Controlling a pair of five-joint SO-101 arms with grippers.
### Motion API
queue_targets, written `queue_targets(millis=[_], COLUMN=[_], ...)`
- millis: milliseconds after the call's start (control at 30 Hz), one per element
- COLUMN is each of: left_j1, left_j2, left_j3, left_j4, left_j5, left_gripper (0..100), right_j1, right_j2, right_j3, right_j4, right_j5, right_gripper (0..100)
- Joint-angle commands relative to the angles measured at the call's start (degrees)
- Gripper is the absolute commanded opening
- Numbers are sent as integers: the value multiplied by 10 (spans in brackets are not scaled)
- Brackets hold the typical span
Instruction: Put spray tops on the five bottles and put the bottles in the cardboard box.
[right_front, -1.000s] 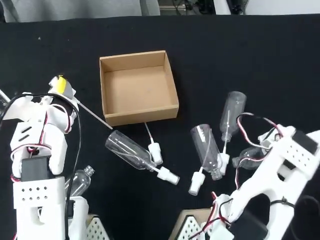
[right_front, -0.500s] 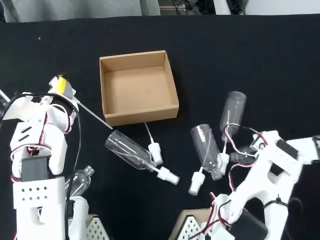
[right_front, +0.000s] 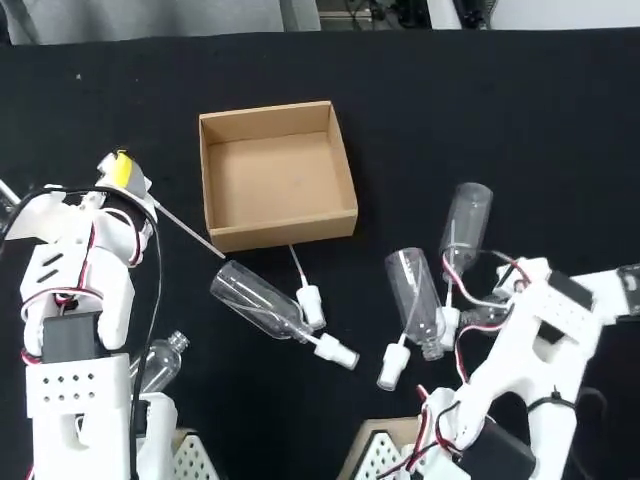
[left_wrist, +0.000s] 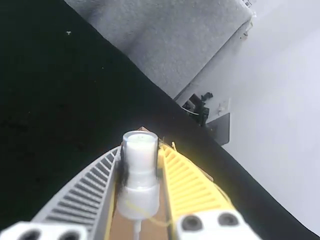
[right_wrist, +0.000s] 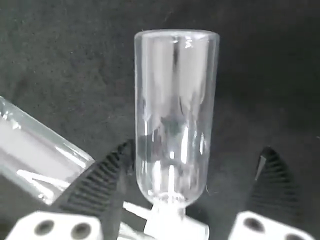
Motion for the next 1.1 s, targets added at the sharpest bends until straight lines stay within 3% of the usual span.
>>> queue_targets(millis=[0,300,833,1067], left_j1=[-1,-1,-1,-1], left_j2=[-13,-13,-13,-13], left_j3=[-6,-6,-5,-5], left_j4=[-18,-18,-18,-18], left_j5=[1,1,1,1], left_gripper=[29,29,29,29], right_j1=[-13,-13,-7,-11], right_j2=[-29,-26,-25,-25], right_j3=[-98,-215,-240,-240], right_j4=[88,202,245,269], right_j5=[3,83,404,447], right_gripper=[332,332,329,328])
